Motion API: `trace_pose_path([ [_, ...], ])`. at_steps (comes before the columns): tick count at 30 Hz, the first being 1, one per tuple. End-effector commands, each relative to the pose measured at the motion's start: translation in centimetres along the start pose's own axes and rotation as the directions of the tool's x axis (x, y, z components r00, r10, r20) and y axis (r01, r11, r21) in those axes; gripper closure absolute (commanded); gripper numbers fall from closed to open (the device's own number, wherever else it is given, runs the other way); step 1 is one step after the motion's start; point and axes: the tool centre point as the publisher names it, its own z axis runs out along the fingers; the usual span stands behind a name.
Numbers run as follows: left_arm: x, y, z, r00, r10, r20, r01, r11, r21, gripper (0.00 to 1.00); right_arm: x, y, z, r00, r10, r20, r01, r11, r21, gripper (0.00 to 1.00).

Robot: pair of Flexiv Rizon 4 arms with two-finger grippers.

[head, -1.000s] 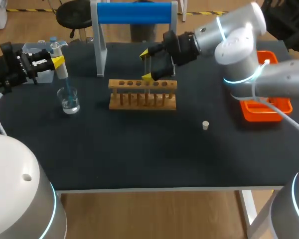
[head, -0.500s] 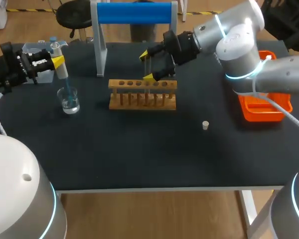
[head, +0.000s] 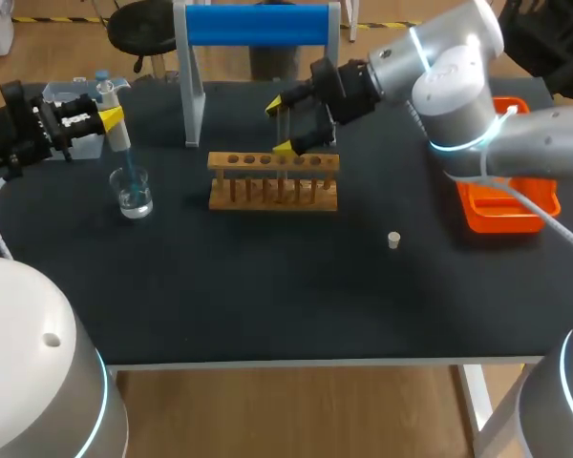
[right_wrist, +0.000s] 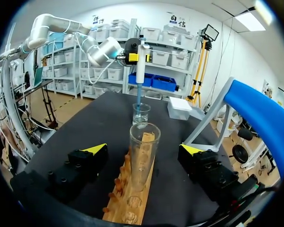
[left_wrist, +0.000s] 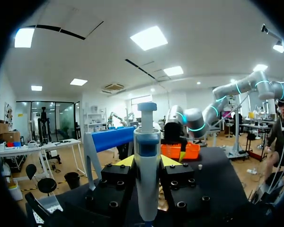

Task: Invert the test tube, pick up the pipette, mount the tip to pipette, aspirate from beaker and dispense into the tube, eject the tip, return the pipette, and cap with the stopper.

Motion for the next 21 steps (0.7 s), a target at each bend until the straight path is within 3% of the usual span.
trace_pose_path([
  [1, 0.07, -0.06, 0.02, 1.0, 0.0, 0.003, 0.0, 1.0, -0.001, 1.0, -0.08, -0.08, 0.2, 1.0, -0.002, -0.003, 0.002, 1.0, 0.003, 0.0],
  [21, 0.07, -0.06, 0.02, 1.0, 0.0, 0.003, 0.0, 1.0, -0.001, 1.0, -0.45, -0.05, 0.28, 1.0, -0.012, 0.008, 0.012, 1.0, 0.011, 0.0],
])
